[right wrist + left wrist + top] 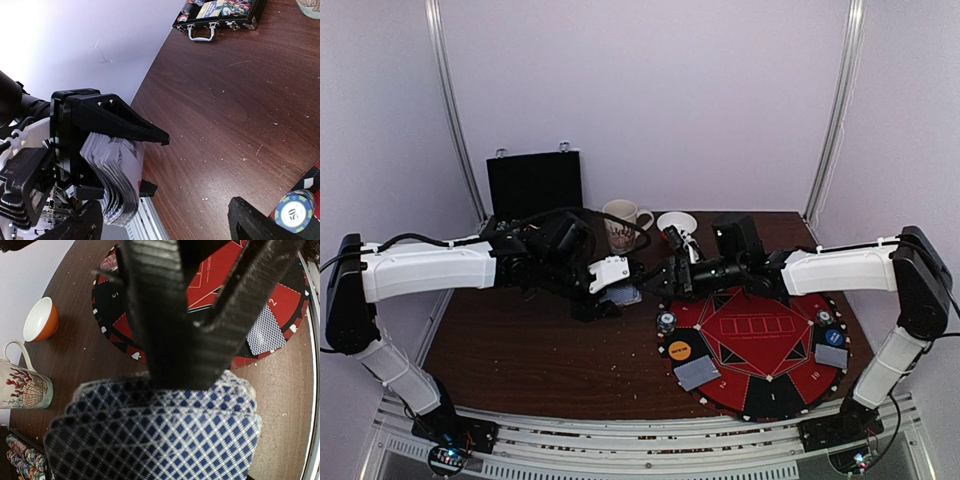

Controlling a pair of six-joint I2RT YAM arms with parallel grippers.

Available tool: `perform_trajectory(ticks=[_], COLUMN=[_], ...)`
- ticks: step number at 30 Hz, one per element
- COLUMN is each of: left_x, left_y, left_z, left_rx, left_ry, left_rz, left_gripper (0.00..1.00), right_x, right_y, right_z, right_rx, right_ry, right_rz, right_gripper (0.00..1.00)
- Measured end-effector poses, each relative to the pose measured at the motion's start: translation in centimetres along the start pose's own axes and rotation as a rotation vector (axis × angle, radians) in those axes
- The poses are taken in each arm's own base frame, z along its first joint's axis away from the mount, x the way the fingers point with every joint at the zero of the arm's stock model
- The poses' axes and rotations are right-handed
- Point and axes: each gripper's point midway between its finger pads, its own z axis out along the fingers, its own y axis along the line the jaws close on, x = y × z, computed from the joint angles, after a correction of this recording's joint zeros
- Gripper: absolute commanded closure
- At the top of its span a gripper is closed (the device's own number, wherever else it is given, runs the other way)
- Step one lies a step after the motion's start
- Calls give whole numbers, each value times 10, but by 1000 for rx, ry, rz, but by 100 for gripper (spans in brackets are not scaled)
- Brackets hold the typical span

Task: Distribute texas hold em gaming equipment
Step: Pick up the poker card from the face-down deck piles.

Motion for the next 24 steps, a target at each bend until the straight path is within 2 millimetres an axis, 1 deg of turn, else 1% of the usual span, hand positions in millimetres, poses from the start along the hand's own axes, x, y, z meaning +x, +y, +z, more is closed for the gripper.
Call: perform_trajectory(ticks=[3, 11, 18, 21, 24], left_x=[0, 0, 0, 0, 0], left_y=[0, 0, 0, 0, 0], left_z=[0, 0, 0, 0, 0], left_rx=[0, 0, 0, 0, 0], left_ry=[0, 0, 0, 0, -1], left_rz=[0, 0, -2, -2, -2], left_gripper=[43, 43, 44, 44, 46], right_x=[-1, -8, 1, 2, 1], right_y=[5, 22, 19, 17, 16], right_z=[7, 13, 34, 41, 43], right_rx=[-41, -121, -140, -145, -137], right_ry=[-5, -35, -16, -21, -31], right_rz=[2, -15, 5, 18, 19], right_gripper=[11, 11, 11, 14, 23])
